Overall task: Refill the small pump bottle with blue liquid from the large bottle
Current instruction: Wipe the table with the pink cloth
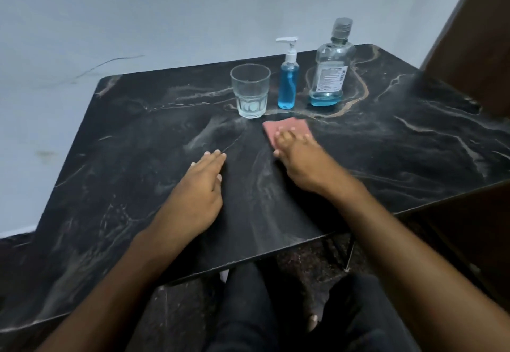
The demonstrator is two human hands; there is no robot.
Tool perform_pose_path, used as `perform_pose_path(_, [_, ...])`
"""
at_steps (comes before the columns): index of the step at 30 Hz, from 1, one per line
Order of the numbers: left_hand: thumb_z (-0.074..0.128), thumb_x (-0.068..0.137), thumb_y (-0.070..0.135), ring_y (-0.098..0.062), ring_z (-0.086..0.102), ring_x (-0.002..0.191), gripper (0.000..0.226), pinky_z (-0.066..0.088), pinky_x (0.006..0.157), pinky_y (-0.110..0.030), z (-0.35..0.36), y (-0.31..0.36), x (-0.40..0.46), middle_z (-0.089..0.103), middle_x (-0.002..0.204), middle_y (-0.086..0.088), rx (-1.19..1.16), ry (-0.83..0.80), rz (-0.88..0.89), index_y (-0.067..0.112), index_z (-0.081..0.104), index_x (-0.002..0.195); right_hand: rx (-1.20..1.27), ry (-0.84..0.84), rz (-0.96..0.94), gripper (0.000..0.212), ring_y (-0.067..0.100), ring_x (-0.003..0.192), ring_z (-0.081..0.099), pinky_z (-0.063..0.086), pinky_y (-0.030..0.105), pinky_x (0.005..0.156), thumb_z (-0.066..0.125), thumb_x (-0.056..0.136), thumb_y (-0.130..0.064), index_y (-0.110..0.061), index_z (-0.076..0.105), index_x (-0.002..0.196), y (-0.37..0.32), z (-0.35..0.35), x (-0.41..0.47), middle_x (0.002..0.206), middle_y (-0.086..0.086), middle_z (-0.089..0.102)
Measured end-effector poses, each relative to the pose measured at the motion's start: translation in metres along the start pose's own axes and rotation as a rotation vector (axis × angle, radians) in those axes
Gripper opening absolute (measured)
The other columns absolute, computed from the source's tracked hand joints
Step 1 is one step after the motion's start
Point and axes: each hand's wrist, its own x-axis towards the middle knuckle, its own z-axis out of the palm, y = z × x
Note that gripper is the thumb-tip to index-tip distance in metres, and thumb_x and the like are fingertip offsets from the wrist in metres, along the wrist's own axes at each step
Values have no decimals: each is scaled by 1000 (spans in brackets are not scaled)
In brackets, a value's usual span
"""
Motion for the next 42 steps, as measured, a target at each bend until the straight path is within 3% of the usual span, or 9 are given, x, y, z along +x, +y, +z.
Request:
perform_pose_path(5, [43, 107, 11, -13, 19, 157, 51, 8, 124, -20, -2, 3, 6, 30, 168, -4, -21, 73, -25, 10, 35, 157, 21, 3, -365, 58, 19, 156, 6, -3, 31, 123, 36, 107, -34, -14, 20, 159, -60, 37, -51, 168, 2, 16])
perform_pose_path(12, [52, 105, 26, -9, 29, 153, 52, 14, 116, -17, -12, 7, 8, 37, 164, 5, -18, 50, -16, 20, 41, 156, -58, -36, 8, 55, 21, 156, 6, 4, 38, 126, 29, 109, -28, -8, 17, 159, -2, 1, 8, 169, 7, 10])
perform_pose_path(18, [58, 102, 19, -19, 42, 146, 47, 30, 122, -30, -13, 6, 13, 51, 154, -6, -16, 111, -6, 9, 51, 148, 61, 0, -421, 56, 19, 155, 12, -1, 27, 122, 38, 106, -29, -11, 25, 158, -50, 38, -66, 166, 5, 20])
perform_pose_path(21, [59, 101, 24, -20, 46, 143, 46, 34, 121, -37, -15, 3, 13, 54, 151, -4, -15, 110, -6, 11, 54, 145, 25, 31, -337, 55, 14, 155, 11, -8, 20, 119, 36, 107, -27, -14, 24, 158, -26, 33, -55, 167, 2, 19])
perform_pose_path(26, [56, 103, 27, -17, 46, 140, 50, 37, 119, -36, -18, 2, 12, 49, 153, 0, -39, 133, -41, 16, 46, 151, -46, 20, -57, 57, 21, 156, 9, 5, 35, 125, 34, 108, -31, -6, 20, 158, -15, 8, 1, 168, 9, 16])
perform_pose_path(35, [54, 103, 16, -24, 39, 142, 49, 28, 118, -30, -21, -9, 3, 45, 154, -6, 48, 213, -73, 12, 45, 151, 174, -42, -459, 75, 6, 154, 5, -7, 12, 118, 52, 97, -38, -16, 18, 160, -58, 30, -52, 168, -2, 11])
perform_pose_path(38, [55, 103, 20, -21, 47, 136, 44, 36, 118, -35, -29, -12, 9, 51, 147, -1, -52, 234, -73, 16, 51, 147, 172, 18, -468, 59, 8, 151, 24, 15, 24, 125, 48, 96, -35, -15, 40, 152, -41, 17, -42, 163, 3, 32])
perform_pose_path(40, [53, 104, 25, -22, 48, 138, 45, 38, 117, -41, -31, -9, 15, 53, 148, -1, -119, 244, -115, 17, 50, 148, 265, 151, -408, 38, 14, 121, 63, 48, 36, 106, 44, 97, -31, -16, 63, 126, -44, 11, -31, 129, 6, 69])
perform_pose_path(42, [48, 106, 32, -21, 39, 147, 53, 30, 122, -40, -31, -4, 18, 45, 158, -3, -145, 256, -138, 16, 39, 155, 487, 278, -267, 25, 10, 88, 73, 57, 38, 84, 50, 98, -23, -13, 71, 107, -54, 2, -12, 96, 0, 77])
